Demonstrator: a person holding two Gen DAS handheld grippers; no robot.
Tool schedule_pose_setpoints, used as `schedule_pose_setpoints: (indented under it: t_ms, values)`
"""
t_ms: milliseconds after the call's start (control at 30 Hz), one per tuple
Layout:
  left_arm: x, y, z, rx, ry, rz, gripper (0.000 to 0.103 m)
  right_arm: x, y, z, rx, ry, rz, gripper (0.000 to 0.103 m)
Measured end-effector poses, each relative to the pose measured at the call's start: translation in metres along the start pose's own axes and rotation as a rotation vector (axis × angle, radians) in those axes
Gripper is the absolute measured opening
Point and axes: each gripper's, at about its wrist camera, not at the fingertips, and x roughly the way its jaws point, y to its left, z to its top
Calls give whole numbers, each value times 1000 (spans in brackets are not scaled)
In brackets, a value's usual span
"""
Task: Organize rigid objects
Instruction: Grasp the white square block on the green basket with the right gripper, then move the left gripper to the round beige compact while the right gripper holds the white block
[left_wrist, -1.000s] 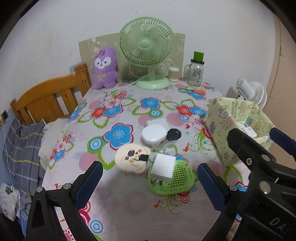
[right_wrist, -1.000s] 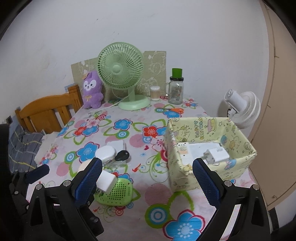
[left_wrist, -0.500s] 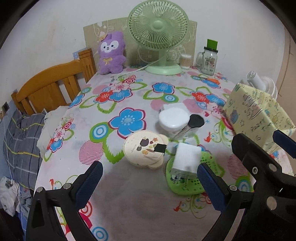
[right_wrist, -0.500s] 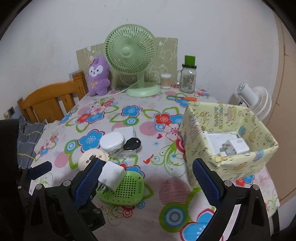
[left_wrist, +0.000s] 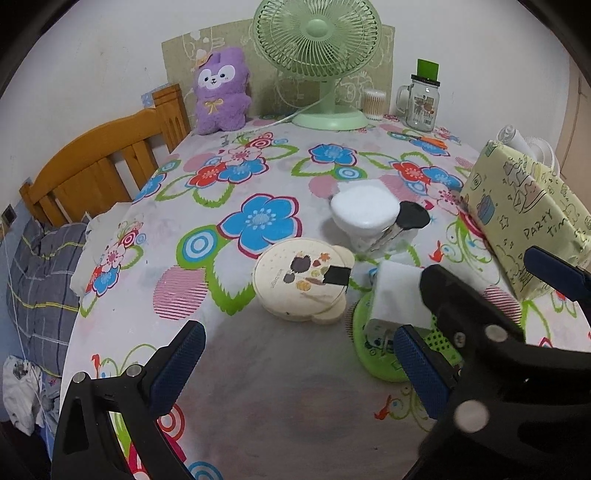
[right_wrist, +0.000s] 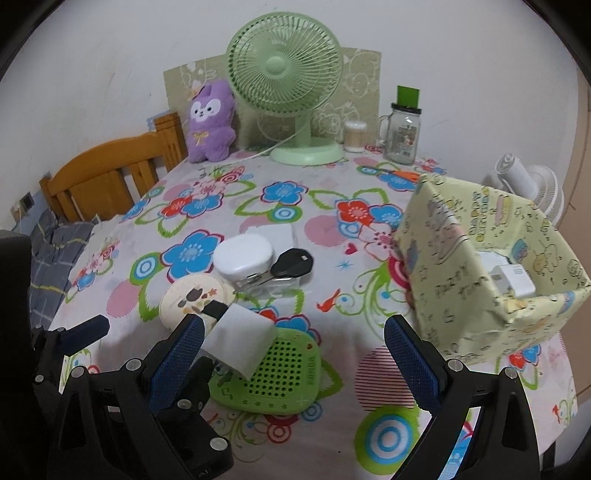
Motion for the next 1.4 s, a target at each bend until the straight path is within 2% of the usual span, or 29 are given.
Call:
schedule_pose_setpoints:
  t_ms: [600, 767, 900, 1200, 1400]
  values:
    - [20, 11, -6, 0, 42, -22, 103, 42, 20, -3, -21, 100, 28, 99]
    - [22, 10, -5, 6, 41, -37, 103, 50, 22, -3, -17, 118, 37, 86]
    - [24, 9, -4, 9, 38, -39, 103, 56, 22, -3, -10, 134, 62, 63]
    - [30, 5, 5, 26, 49, -61, 103, 53, 11, 1, 11, 113, 28, 62]
    - [38, 9, 15, 18, 38, -26, 103, 53, -2, 7, 44, 106, -10, 62]
